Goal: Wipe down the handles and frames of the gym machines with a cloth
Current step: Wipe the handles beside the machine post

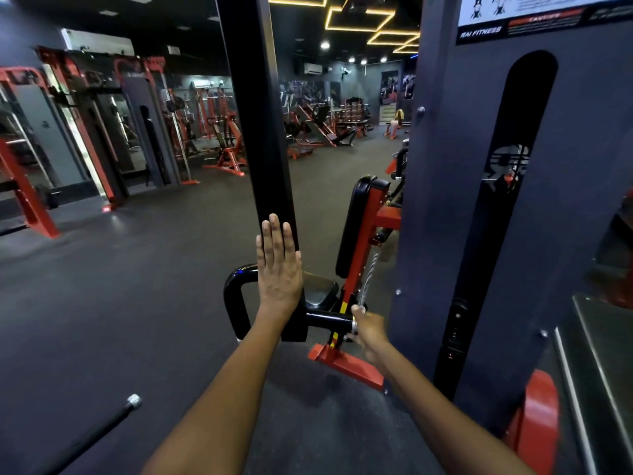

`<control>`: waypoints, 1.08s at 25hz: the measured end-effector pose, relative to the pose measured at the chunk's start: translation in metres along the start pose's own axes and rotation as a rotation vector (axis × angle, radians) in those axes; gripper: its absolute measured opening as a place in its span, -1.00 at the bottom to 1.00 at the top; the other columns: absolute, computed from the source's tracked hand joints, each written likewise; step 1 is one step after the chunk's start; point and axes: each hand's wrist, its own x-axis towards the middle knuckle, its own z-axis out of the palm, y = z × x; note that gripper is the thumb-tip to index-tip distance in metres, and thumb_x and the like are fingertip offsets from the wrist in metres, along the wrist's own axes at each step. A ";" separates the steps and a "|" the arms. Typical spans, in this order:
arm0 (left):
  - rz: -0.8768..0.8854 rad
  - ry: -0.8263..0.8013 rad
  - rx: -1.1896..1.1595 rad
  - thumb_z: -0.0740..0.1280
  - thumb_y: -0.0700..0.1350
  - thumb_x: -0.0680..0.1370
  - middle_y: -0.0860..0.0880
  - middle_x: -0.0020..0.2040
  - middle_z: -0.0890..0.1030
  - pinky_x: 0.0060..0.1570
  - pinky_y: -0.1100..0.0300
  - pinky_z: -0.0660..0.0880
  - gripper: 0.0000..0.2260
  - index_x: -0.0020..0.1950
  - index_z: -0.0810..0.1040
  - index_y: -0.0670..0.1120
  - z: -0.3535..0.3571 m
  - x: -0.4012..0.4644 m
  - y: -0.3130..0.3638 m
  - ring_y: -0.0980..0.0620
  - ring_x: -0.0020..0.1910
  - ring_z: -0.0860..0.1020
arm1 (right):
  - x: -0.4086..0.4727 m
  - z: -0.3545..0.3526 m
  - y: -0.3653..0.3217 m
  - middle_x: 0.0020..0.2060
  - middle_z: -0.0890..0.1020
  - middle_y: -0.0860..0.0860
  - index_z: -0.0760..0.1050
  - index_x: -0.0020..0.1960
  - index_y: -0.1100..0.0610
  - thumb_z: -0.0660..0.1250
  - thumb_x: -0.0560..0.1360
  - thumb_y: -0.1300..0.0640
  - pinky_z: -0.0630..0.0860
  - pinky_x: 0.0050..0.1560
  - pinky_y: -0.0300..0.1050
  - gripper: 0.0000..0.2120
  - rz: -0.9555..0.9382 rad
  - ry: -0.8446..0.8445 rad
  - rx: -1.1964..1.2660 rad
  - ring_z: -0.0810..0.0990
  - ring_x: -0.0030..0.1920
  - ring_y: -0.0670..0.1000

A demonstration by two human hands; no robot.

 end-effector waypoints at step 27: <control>-0.009 -0.001 -0.012 0.07 -0.15 0.60 -0.09 0.52 -0.39 0.51 0.03 -0.21 -0.32 0.53 -0.36 -0.14 0.007 0.001 0.000 -0.04 0.53 -0.31 | -0.005 0.056 0.004 0.03 0.56 0.23 0.49 0.11 0.29 0.10 0.48 0.32 0.42 0.08 0.07 -0.72 -0.902 -0.220 -1.307 0.52 0.06 0.24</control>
